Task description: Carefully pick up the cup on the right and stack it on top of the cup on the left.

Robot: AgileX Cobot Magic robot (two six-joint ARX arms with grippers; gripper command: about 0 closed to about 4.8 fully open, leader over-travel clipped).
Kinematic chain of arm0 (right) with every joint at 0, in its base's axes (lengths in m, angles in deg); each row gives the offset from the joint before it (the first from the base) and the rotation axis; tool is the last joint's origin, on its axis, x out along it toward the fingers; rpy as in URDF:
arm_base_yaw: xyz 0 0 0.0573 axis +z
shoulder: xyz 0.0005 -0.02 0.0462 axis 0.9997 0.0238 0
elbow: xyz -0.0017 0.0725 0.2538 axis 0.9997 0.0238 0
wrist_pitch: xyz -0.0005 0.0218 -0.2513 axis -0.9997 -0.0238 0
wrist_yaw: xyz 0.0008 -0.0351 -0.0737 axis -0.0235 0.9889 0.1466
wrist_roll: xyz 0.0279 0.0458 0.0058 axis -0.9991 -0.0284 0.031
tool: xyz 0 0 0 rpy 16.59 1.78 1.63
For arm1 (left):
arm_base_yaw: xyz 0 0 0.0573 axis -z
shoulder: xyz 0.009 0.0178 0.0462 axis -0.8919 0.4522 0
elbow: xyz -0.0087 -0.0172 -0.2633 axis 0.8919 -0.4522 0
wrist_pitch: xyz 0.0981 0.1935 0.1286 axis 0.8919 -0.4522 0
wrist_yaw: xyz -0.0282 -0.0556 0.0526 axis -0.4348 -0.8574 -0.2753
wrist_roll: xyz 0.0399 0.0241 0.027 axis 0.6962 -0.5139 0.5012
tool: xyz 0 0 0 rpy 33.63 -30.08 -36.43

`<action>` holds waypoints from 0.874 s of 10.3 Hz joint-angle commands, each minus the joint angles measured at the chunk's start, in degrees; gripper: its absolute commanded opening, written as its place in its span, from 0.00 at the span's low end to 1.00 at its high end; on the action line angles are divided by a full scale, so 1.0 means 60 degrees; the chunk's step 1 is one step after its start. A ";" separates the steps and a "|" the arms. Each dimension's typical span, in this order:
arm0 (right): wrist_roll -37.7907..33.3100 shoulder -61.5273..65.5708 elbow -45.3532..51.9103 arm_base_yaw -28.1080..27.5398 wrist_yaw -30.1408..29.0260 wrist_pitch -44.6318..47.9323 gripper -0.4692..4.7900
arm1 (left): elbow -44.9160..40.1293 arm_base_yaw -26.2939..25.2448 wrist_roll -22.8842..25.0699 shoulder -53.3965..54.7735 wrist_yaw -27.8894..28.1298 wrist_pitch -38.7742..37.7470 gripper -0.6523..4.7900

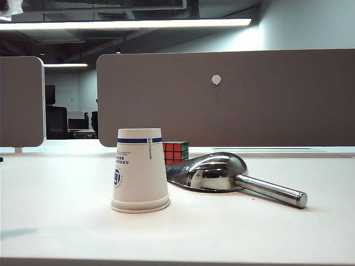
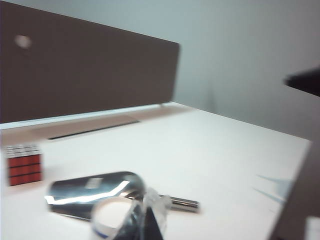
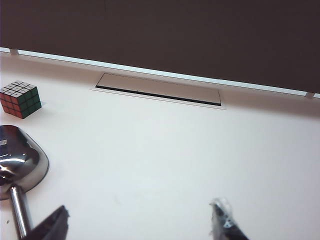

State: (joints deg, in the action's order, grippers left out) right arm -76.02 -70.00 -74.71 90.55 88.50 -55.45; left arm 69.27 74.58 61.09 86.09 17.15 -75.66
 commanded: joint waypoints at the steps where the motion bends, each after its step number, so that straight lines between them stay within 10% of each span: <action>1: 0.0004 -0.0656 0.0142 0.0007 0.0025 -0.0525 0.78 | 0.0022 0.0004 0.0018 0.0007 0.1614 0.0051 0.11; 9: 0.0066 -0.0652 0.1759 0.0011 -0.0911 0.1566 0.58 | 0.0022 0.0000 0.0051 0.0007 0.2364 -0.0368 0.11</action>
State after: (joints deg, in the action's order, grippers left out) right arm -75.75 -73.84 -64.96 90.62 83.58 -47.75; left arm 69.25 74.58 61.31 86.11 31.22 -77.85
